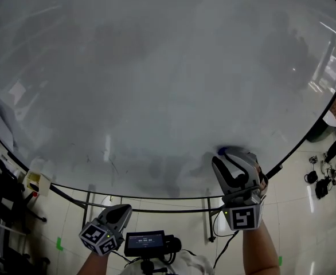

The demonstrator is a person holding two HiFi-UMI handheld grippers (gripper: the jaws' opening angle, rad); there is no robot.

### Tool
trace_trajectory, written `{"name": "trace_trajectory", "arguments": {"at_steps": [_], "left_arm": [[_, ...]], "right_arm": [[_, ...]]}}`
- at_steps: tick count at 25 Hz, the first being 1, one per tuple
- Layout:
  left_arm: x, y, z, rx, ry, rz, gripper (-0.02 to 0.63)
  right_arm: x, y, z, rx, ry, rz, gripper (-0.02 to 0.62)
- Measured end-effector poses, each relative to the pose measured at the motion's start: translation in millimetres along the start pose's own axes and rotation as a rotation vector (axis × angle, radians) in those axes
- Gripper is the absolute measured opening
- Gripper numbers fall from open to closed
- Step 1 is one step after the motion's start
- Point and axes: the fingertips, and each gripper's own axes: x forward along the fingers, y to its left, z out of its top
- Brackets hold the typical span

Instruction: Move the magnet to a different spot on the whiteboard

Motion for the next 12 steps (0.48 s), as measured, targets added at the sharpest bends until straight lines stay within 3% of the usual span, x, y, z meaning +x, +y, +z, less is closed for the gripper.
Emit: {"name": "trace_trajectory", "arguments": {"at_steps": [12], "left_arm": [[-3, 12, 8, 0.014, -0.001, 0.043, 0.034]], "right_arm": [[3, -12, -14, 0.213, -0.022, -0.233, 0.166]]}}
